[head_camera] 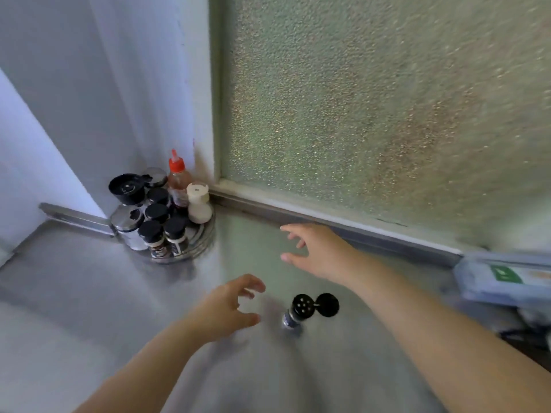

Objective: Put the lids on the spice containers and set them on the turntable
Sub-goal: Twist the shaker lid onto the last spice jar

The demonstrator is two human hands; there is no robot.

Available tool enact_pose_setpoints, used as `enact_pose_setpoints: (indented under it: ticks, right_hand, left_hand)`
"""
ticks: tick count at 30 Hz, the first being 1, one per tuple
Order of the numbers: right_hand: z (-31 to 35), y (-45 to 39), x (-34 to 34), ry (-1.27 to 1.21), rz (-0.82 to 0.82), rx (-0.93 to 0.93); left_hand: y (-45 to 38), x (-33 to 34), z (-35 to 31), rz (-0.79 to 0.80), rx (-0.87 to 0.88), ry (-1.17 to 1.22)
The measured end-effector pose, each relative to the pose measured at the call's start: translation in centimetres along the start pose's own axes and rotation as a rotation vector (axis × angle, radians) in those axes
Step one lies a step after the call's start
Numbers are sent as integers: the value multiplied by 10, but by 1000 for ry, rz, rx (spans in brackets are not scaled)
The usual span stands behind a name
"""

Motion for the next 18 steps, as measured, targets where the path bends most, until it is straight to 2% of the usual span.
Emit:
enact_pose_setpoints:
  ticks: [5, 10, 14, 16, 18]
  right_hand:
    - [-68, 65, 0, -35, -19, 127]
    - [-117, 104, 23, -110, 23, 197]
    - [-139, 121, 37, -215, 46, 230]
    - [-139, 127, 31, -352, -20, 215]
    - [-133, 131, 10, -523, -178, 189]
  left_hand:
    - [-26, 67, -12, 86, -11, 5]
    - [-45, 94, -17, -55, -50, 97]
    - [-49, 102, -30, -107, -47, 254]
    - [-48, 105, -53, -119, 3, 277]
    - [-46, 105, -85, -132, 98, 225]
Point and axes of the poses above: each hand's wrist, its own y-axis away from the middle knuckle, its own x-axis out of the palm, z = x × y, the point moved 5 cm from there along -y, towards the middle knuckle
